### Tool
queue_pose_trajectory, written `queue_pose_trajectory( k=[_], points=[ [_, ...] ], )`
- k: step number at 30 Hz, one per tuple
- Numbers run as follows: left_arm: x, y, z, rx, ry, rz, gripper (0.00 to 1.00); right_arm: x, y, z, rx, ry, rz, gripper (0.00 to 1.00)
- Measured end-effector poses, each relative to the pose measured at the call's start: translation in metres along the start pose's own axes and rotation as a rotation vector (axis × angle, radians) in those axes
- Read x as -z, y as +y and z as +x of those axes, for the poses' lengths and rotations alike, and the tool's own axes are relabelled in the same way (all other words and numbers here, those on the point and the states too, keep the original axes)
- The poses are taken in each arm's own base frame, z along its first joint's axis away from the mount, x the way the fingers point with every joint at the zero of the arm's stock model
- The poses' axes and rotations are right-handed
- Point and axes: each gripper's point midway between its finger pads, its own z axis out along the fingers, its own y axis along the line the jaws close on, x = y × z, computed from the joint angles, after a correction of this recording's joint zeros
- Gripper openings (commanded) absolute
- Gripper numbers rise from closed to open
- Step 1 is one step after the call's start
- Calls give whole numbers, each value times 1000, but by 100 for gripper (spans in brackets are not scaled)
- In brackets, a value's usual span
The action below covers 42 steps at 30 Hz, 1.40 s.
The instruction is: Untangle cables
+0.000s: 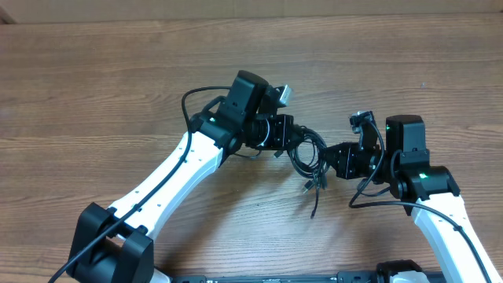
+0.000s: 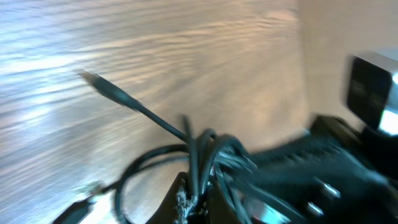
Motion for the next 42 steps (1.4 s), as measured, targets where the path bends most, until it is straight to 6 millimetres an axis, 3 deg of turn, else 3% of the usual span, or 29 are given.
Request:
queue_pose_trajectory(
  k=[5, 12, 21, 26, 30, 33, 34, 37, 39, 42],
  points=[
    [-1, 18, -8, -1, -60, -117, 4, 1, 18, 4, -9, 23, -104, 4],
    [7, 44, -23, 10, -146, -250, 4, 10, 59, -1, 55, 15, -345, 4],
    [22, 85, -3, 75, -97, -455, 4, 19, 79, -20, 179, -63, -451, 4],
    [40, 110, -15, 108, -142, -533, 4, 9, 54, -22, 86, -67, -297, 4],
    [53, 119, -44, 96, -235, -512, 4, 0, 15, -11, -73, -33, -86, 4],
    [62, 115, -66, 74, -312, -470, 4, 0, -7, 0, -154, -6, 40, 6],
    [64, 111, -71, 60, -331, -452, 4, 0, -11, 3, -173, 1, 64, 20],
    [66, 91, -78, -3, -346, -376, 4, 0, -15, 4, -182, 4, 84, 45],
    [64, 79, -75, -41, -321, -322, 4, 0, -10, 3, -162, 4, 56, 50],
    [55, 62, -65, -108, -262, -241, 4, 0, 1, -2, -111, -8, -5, 50]
  ],
)
